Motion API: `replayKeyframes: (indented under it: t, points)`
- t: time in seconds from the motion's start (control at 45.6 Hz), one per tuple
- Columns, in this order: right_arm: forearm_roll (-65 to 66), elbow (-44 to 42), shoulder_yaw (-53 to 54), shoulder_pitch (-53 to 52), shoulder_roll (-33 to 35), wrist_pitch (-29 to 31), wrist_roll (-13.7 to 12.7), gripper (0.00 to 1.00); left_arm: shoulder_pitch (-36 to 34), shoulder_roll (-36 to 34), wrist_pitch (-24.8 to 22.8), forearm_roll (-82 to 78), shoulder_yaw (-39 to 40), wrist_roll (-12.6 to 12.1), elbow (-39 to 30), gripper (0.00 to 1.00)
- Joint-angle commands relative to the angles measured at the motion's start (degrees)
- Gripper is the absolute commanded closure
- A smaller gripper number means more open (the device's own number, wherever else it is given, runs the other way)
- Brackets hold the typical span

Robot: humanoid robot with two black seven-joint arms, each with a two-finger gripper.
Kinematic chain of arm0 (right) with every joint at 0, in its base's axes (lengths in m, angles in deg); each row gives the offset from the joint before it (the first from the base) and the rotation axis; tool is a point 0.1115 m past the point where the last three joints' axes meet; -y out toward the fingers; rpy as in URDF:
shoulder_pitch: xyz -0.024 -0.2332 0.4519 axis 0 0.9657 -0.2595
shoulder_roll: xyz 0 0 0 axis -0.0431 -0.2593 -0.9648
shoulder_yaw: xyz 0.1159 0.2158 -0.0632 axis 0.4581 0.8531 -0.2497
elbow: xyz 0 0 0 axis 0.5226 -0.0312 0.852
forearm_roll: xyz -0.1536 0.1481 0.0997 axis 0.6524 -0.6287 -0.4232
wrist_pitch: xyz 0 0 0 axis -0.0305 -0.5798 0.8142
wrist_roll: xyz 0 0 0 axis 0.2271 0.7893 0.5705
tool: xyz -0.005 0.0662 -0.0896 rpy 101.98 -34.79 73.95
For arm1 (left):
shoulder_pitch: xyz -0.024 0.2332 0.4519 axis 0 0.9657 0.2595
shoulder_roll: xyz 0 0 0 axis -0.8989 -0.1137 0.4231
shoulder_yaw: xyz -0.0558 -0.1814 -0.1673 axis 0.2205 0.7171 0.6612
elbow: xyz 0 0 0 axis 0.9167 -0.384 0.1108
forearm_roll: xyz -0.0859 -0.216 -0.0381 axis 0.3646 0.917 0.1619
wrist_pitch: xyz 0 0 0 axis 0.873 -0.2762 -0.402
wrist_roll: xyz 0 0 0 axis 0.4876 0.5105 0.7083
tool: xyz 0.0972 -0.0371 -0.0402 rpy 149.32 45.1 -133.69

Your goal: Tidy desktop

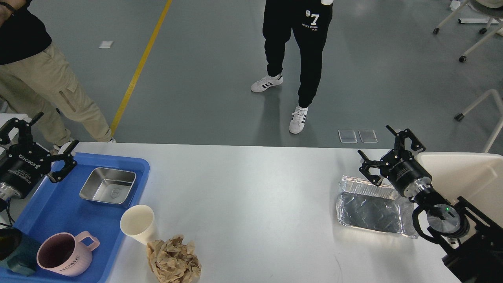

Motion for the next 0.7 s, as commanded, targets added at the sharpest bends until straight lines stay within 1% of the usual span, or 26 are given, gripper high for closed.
replayKeyframes:
  t: [0.0,0.066,0.153,0.219,0.241,0.285,0.373,0.526,0.592,0.636,0.68]
  points:
    - [0.02,0.0,0.23,0.14,0.25,0.24,0.18,0.0,1.51,2.63,-2.83,2.38,3.99,-0.01,-0.01,0.03]
    - [0.02,0.0,0.4,0.14,0.34,0.42,0.18,0.0,2.92,3.87,-3.71,2.64,5.84,-0.1,-0.18,0.03]
    - [-0.06,0.09,0.4,0.14,0.25,0.59,0.18,0.0,3.36,4.31,-2.74,2.29,5.4,0.69,-0.1,0.03]
    - [-0.06,0.53,0.4,0.05,0.34,0.68,0.18,0.0,3.54,3.79,0.15,1.33,5.23,0.87,1.04,0.03]
    - [0.02,0.79,0.4,0.05,0.25,0.68,0.18,0.0,3.45,3.69,1.38,0.98,4.96,0.61,1.13,0.03]
    - [-0.06,1.14,0.4,0.05,0.25,0.68,0.18,0.0,3.54,3.87,2.26,1.06,4.87,-0.01,1.13,0.03]
    - [0.02,1.32,0.4,-0.12,0.16,0.59,0.18,0.0,3.62,3.78,0.78,1.41,5.31,-0.71,1.13,0.03]
    - [0.02,1.23,1.19,-0.48,-0.1,0.68,0.18,0.0,3.62,4.48,1.04,2.99,5.93,-4.23,0.43,0.03]
    - [0.02,1.32,2.51,-0.48,0.16,1.38,0.01,0.0,3.8,4.57,1.13,3.61,5.93,-4.58,0.43,0.03]
    - [0.2,0.97,3.21,-0.56,0.25,3.92,0.09,0.0,3.89,4.57,0.95,3.61,5.93,-4.67,0.43,0.03]
    - [0.2,0.71,3.3,-0.56,0.25,4.81,0.36,0.0,3.89,4.57,0.69,3.61,5.84,-4.67,0.43,0.03]
